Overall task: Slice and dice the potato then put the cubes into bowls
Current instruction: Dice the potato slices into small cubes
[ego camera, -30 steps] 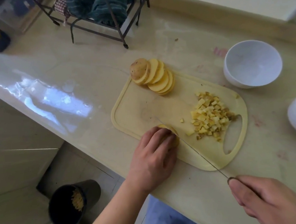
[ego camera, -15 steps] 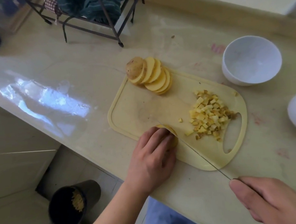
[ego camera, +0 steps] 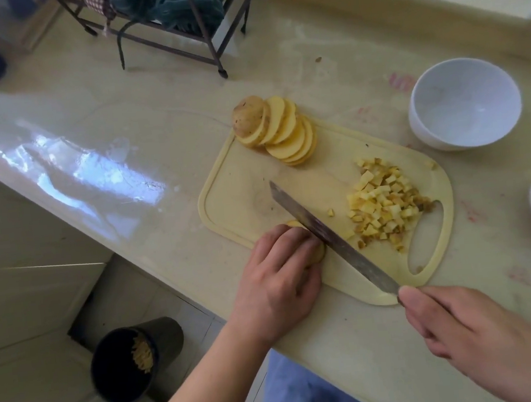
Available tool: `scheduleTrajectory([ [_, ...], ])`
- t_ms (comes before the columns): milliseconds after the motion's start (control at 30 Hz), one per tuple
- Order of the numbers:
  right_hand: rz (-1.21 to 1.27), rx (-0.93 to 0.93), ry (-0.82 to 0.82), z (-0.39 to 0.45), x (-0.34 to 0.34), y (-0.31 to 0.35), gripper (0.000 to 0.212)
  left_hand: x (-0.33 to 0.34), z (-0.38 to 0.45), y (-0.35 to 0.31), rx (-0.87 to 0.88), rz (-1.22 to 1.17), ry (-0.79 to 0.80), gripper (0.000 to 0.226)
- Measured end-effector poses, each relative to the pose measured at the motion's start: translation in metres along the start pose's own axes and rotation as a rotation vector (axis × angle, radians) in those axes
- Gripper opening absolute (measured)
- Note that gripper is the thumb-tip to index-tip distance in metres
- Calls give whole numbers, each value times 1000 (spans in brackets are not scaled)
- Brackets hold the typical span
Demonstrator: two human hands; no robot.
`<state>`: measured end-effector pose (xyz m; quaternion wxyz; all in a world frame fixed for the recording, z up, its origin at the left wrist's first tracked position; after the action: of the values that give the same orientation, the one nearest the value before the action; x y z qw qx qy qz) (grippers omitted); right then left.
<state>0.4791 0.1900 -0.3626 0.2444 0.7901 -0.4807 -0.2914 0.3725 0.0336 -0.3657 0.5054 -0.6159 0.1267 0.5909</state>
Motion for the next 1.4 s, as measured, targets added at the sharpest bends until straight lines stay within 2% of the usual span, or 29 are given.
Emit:
scheduleTrajectory([
  [367,106,34,42,-11,8,-2,66,-4,-4,3,-40,-17,-43,19],
  [600,14,29,29,-17,5,1,90,0,-3,4,-37,-10,-25,20],
  [733,-44,4,3,-18,4,2,93,1,-4,5,-31,-16,-20,20],
  [1233,-1,38,22,-23,10,-8,93,-3,-3,4,-27,-36,-52,18],
  [1400,-37,7,7,-9,10,7,83,-6,-2,4,-21,-51,-72,18],
])
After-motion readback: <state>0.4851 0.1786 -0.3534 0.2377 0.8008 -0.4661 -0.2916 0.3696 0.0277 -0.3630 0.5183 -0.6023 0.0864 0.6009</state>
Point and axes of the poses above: each hand's wrist, its own z-axis towards the middle knuckle, its own x-axis out of the palm, y = z × x, the point moved 9 cm from there along z, towards the middle knuckle, and after that the axes turned 14 degrees about y, right-handed, at the moved point
